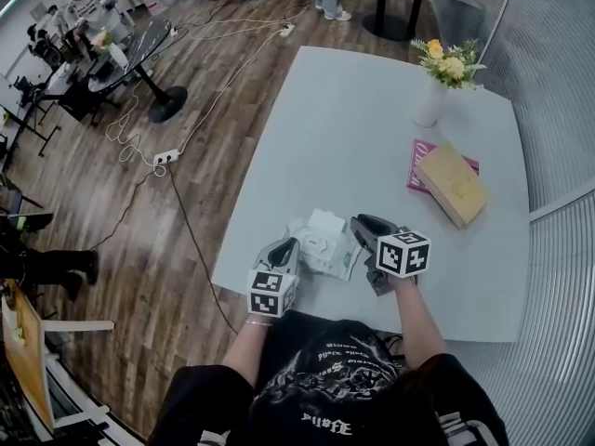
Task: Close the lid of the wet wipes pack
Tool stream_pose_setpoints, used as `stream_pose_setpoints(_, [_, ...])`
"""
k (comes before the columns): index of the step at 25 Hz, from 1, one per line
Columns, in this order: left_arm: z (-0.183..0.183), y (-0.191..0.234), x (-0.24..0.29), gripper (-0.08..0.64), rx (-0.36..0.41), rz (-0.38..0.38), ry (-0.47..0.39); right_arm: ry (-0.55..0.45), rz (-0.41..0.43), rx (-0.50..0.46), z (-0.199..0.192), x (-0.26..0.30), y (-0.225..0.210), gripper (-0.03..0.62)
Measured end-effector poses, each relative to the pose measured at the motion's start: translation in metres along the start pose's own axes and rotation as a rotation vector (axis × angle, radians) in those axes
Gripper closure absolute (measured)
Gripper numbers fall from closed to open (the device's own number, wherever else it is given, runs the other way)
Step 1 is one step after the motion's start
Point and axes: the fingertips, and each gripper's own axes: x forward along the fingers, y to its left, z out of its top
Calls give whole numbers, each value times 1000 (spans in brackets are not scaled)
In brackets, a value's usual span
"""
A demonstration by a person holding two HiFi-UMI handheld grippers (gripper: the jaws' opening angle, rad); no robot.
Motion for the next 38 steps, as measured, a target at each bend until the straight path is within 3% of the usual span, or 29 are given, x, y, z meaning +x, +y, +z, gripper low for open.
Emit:
stream_pose_setpoints(7, [-20,16,25,548,15,1,91,99,37,145,-12,33,-19,495])
stream_pose_setpoints(12, [-28,23,34,548,90,12,145,172,45,141,-27,50,-25,465])
stream_pose_setpoints(18, [-38,31,41,548,78,9,185,237,91,198,-40,64,-24,466])
stream_pose_setpoints(24, [-43,33,45,548,71,-8,199,267,113,164,-43,66,-21,544])
stream_pose_setpoints(33, [-42,33,45,548,53,-28,191,255,119,107,-37,60,-13,558])
stream_pose_setpoints(38, [-44,34,47,548,29,-40,192,216,156,-3,-25,51,2,572])
